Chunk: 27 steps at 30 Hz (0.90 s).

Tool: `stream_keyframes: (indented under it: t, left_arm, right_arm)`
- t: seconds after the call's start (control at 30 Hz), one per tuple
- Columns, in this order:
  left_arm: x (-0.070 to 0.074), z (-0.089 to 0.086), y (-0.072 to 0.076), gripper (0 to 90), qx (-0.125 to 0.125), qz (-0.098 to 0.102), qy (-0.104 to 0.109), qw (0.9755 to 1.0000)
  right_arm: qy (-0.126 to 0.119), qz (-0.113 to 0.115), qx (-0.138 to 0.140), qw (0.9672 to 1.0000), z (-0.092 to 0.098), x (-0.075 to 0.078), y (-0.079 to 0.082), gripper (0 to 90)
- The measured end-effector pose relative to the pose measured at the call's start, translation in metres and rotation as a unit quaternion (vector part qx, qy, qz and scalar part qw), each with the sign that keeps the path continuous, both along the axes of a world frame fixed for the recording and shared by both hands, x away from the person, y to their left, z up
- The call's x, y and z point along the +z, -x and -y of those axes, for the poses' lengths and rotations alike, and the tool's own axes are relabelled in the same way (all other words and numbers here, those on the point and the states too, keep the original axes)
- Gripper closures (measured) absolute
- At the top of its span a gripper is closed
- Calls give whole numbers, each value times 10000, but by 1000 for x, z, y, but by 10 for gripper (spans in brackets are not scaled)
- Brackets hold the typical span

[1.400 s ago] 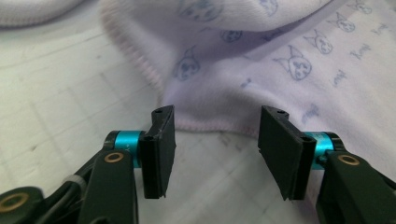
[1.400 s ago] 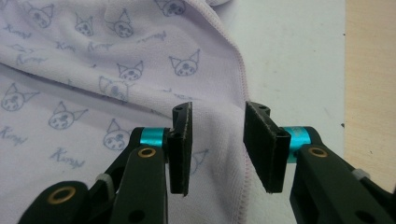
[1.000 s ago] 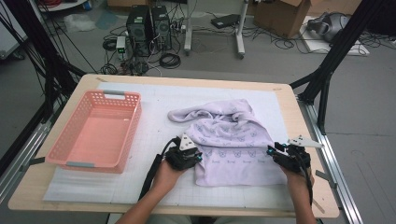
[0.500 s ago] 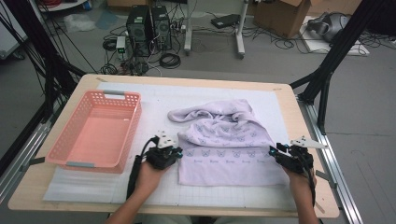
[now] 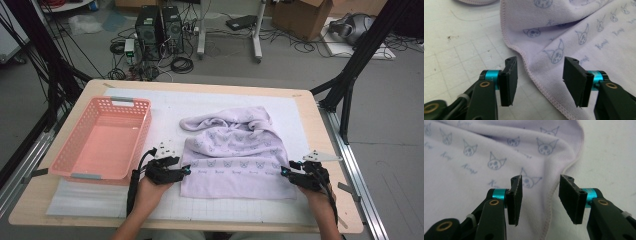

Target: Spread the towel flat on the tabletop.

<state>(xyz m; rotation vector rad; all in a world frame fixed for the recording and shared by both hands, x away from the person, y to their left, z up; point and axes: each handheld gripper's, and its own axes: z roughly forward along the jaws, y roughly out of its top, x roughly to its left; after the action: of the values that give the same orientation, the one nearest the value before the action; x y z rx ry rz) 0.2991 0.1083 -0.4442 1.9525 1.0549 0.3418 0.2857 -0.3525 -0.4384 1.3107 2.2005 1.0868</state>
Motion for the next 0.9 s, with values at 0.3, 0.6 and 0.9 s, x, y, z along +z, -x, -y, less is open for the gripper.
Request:
stream_keyframes:
  t: [0.3,0.6,0.9]
  left_arm:
    - [0,-3,3,445,-107,-25,158,9998]
    - [-6,2,16,438,-267,-161,108,9995]
    - [-7,16,50,856,-427,56,-156,9990]
  right_arm:
    - [-28,-87,22,10000,7,-2,6,530]
    - [12,-171,-96,9998,14,-7,26,559]
    - [7,-314,4,9995,13,-6,61,857]
